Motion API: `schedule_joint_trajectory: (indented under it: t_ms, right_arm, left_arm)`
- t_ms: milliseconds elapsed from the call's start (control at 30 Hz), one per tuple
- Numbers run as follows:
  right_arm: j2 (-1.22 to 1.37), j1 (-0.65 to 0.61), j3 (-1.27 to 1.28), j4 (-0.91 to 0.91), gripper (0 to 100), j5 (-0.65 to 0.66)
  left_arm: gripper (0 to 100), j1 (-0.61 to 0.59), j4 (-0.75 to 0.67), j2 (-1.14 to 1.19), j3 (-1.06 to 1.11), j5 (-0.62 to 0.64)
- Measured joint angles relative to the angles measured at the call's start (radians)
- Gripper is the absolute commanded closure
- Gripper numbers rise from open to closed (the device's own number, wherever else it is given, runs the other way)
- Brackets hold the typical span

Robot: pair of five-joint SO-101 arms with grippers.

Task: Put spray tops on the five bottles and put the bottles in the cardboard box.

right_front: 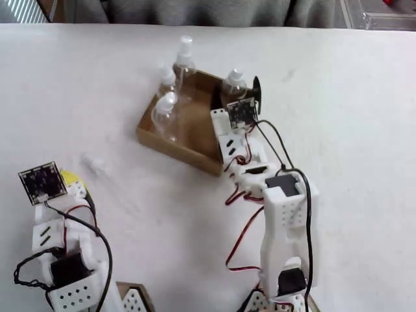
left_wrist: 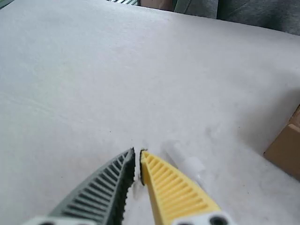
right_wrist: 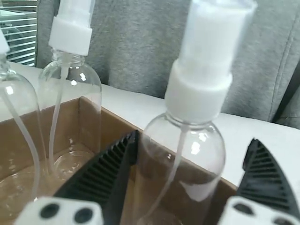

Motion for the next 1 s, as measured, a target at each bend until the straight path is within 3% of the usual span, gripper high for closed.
schedule_joint_trajectory:
  t_ms: [267,600,1000]
  right_arm:
    - [-0.112,0.014,0.064,0.009,69.0,-0.098]
    - [-0.384,0.005,0.272,0.015,69.0,-0.115]
    - [-0.795,-0.017,0.468,0.233,69.3,-0.115]
  left_arm:
    - [97,0.000,0.000,0.000,0.000,0.000]
    - [97,0.000,0.000,0.000,0.000,0.000]
    - [97,0.000,0.000,0.000,0.000,0.000]
